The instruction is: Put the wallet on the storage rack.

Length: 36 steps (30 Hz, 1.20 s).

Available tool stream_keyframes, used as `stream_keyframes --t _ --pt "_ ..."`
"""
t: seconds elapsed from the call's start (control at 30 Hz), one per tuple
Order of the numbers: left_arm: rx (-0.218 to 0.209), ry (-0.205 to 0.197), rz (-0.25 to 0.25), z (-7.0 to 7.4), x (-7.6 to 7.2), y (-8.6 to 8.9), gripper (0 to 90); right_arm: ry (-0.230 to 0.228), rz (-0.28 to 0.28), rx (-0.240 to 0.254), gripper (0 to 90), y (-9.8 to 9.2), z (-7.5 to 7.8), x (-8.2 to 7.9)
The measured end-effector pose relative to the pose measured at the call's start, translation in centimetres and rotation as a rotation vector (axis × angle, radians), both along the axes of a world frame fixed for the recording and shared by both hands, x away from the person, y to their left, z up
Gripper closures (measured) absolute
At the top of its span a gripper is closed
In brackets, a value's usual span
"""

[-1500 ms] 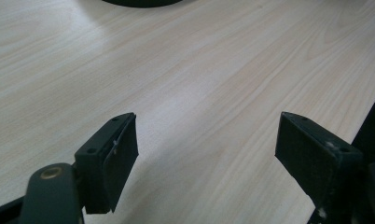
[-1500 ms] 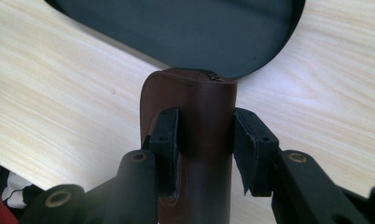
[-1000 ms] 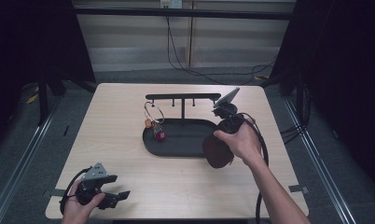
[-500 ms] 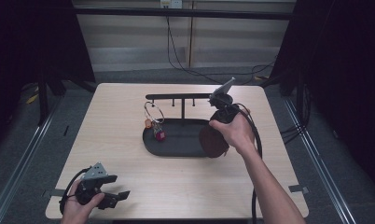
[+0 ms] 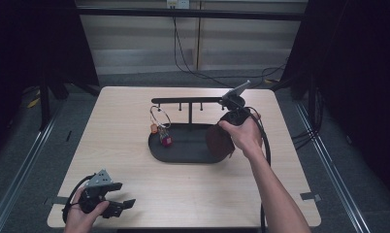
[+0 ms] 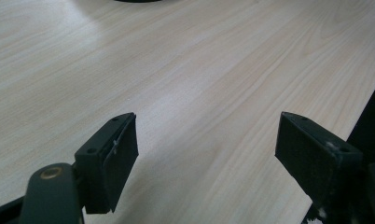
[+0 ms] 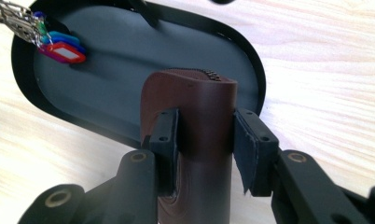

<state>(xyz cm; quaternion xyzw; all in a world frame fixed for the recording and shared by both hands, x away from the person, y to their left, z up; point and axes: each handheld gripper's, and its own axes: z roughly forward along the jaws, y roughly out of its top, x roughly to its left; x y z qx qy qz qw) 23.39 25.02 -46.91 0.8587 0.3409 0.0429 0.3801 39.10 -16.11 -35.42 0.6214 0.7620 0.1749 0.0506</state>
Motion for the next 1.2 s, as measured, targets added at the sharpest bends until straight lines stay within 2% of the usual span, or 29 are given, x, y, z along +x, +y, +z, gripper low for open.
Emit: stream_keyframes --t 0.2,0.53,0.7,0.9,1.2 --pt "0.0 0.0 -0.001 0.0 0.0 0.0 20.9 0.0 -0.024 0.035 62.8 -0.7 -0.5 0.4" --pt "-0.003 0.002 -0.002 0.0 0.0 0.0 20.9 -0.034 -0.078 0.089 62.9 -1.5 -0.9 0.9" --pt "-0.004 0.001 -0.001 0.0 0.0 0.0 20.9 -0.042 -0.101 0.148 62.8 -2.0 -1.7 1.1" --pt "-0.007 -0.002 0.006 0.0 0.0 0.1 20.9 -0.037 -0.128 0.189 62.8 -2.0 -2.8 1.6" --pt "-0.008 -0.003 0.003 0.0 0.0 0.0 20.9 -0.06 -0.165 0.258 62.8 -3.0 -4.6 1.7"
